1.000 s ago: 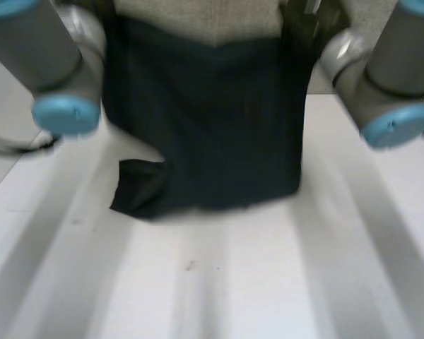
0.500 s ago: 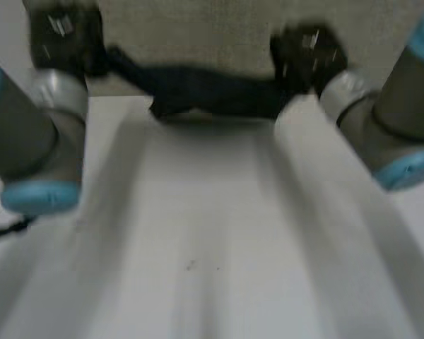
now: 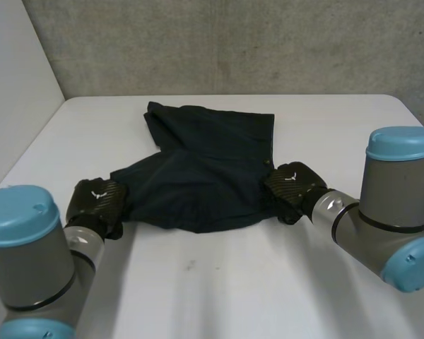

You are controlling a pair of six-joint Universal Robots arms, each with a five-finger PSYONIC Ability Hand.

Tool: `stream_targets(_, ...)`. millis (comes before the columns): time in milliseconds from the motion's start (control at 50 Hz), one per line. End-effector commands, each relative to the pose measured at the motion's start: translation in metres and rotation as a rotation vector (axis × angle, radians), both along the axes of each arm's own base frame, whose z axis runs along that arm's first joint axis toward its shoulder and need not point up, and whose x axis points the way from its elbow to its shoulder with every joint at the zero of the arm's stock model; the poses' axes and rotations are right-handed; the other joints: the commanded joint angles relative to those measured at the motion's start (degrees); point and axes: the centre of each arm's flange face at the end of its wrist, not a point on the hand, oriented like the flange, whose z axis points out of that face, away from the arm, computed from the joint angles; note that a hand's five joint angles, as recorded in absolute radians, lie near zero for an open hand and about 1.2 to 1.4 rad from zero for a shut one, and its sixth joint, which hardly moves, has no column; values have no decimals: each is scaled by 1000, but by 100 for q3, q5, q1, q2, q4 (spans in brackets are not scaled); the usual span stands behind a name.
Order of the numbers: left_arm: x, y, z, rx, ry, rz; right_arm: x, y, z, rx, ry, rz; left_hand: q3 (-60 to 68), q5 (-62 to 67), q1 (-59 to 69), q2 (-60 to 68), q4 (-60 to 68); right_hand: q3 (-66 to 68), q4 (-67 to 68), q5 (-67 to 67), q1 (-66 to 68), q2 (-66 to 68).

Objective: Fold the shorts.

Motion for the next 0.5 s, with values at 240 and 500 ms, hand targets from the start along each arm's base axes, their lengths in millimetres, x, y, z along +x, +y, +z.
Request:
stream_targets(240,-19,-8,95,-278,170,-67,5,-3,-29,189,-285,-151,1171,1498,1381,1138,1130,-2415,-2421,-2504,-1609,-2246)
stream_targets(500,-46,8,137,-334,270,-154,13,-32,-44,130,-284,-258,1171,1498,1381,1138,1130,-2081,-2087,-2170,-1274,-1912)
